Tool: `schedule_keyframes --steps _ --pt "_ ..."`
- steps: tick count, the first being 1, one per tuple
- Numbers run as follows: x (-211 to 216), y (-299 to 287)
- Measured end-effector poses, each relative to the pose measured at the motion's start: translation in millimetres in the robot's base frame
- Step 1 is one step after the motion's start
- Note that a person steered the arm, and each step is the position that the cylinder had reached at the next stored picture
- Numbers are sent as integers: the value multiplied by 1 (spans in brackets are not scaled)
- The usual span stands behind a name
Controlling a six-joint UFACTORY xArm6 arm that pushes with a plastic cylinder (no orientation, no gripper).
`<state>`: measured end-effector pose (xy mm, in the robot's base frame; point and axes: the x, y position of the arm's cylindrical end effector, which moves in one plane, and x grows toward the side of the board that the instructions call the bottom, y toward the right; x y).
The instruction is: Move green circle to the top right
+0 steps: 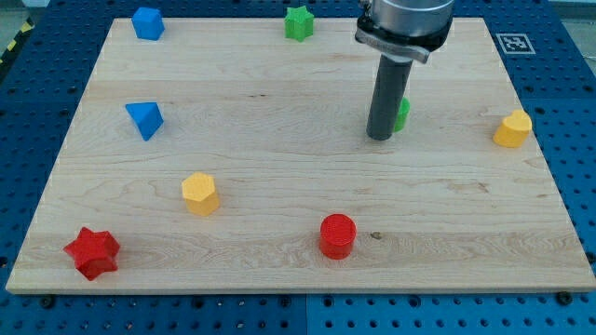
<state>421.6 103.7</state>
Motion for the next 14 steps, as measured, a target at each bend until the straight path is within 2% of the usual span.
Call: schedule_keyframes --steps 4,7,11,12,14 --pt "-88 72" --pt "-105 120" --pt "-151 122" --pt "-148 100" --pt "-72 3"
